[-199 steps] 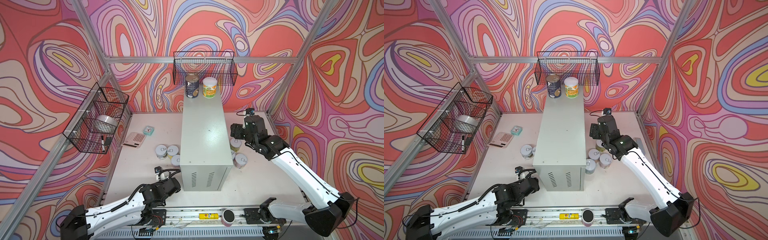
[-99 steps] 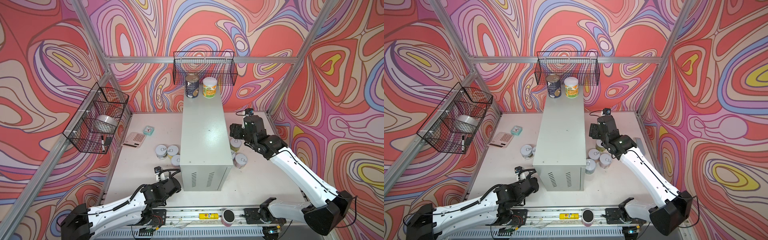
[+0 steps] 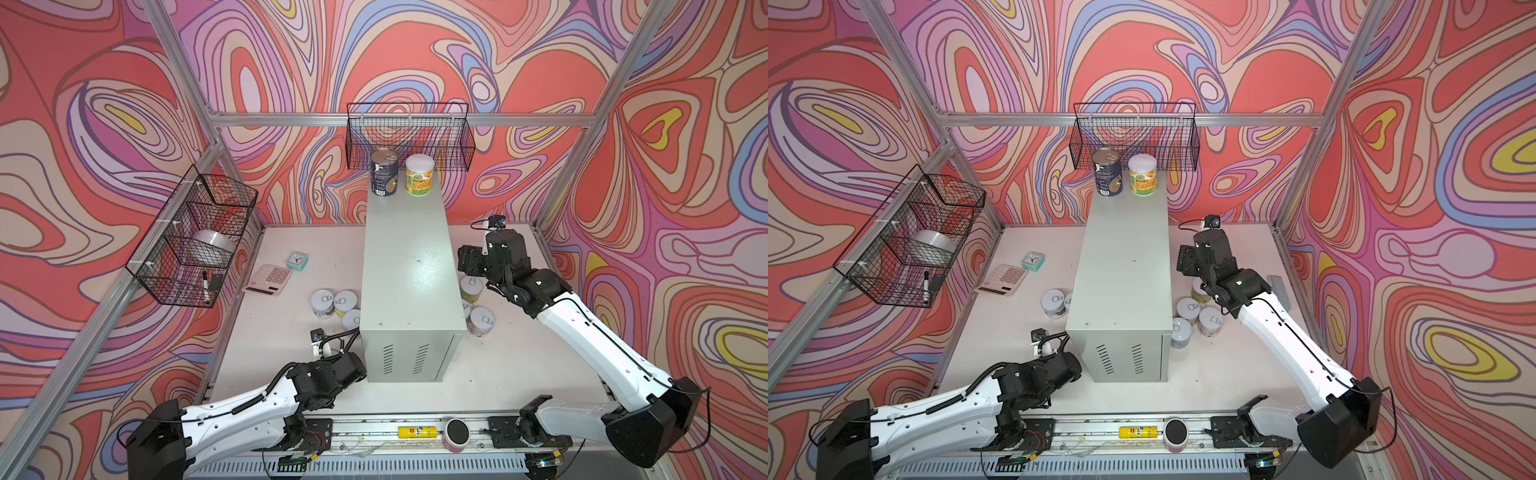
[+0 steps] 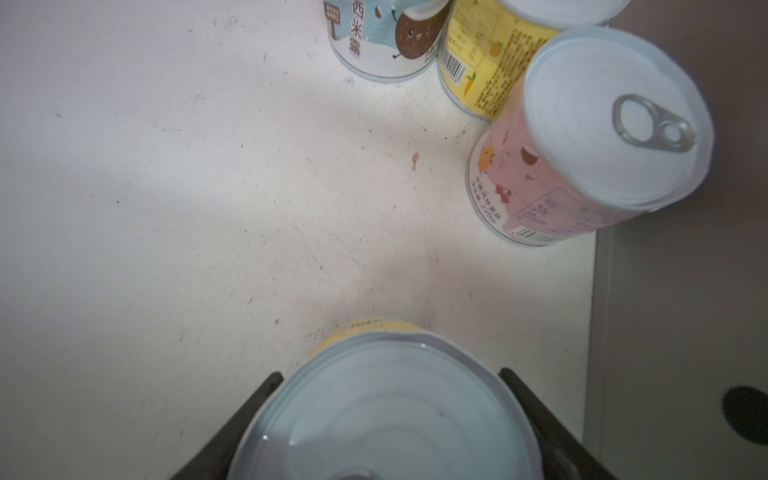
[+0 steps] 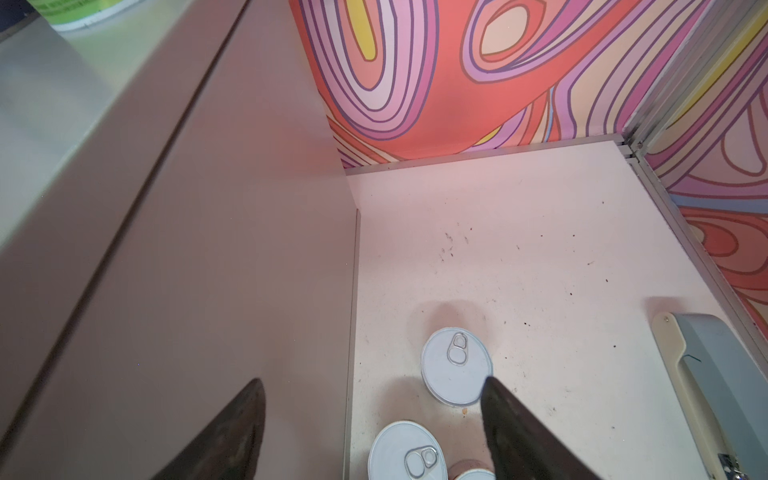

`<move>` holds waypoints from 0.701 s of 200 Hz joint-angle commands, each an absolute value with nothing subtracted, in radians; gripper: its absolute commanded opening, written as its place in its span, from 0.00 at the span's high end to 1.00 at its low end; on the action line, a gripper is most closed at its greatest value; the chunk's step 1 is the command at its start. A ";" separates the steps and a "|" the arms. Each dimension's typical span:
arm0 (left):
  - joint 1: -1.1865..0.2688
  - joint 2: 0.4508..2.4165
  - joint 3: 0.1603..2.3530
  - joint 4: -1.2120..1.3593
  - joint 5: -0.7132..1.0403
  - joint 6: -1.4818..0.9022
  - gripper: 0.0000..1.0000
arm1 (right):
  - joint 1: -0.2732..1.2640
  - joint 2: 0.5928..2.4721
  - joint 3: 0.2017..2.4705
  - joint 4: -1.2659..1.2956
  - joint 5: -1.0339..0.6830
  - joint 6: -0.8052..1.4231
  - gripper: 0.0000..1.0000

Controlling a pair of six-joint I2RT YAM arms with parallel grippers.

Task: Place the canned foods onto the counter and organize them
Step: 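Grasp the yellow-labelled white-lidded can with the left gripper, then lift the yellow can over the cabinet top with the left gripper while the right rises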

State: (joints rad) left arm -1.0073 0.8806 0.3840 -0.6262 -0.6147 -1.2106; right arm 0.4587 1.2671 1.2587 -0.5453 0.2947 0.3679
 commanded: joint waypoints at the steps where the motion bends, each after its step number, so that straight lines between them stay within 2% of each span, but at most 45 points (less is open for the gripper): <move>1: -1.009 0.871 0.445 -0.680 -0.702 -1.189 0.76 | 0.448 1.269 1.239 -0.520 0.287 0.364 0.16; 13: -1.006 0.868 0.472 -0.720 -0.717 -1.187 1.00 | 0.446 1.270 1.239 -0.522 0.287 0.364 0.16; 44: -0.953 0.861 0.628 -0.904 -0.750 -1.126 1.00 | 0.434 1.265 1.254 -0.536 0.298 0.363 0.16; 85: -0.737 0.860 0.905 -1.073 -0.724 -0.888 1.00 | 0.429 1.253 1.315 -0.598 0.349 0.372 0.17; 140: -0.575 0.992 1.346 -0.985 -0.801 -0.425 1.00 | 0.428 1.232 1.375 -0.627 0.391 0.378 0.17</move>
State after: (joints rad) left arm -0.6117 0.9310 1.1896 -1.0306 -0.7250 -0.6933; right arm 0.4324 1.2621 1.3361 -0.6037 0.3538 0.3698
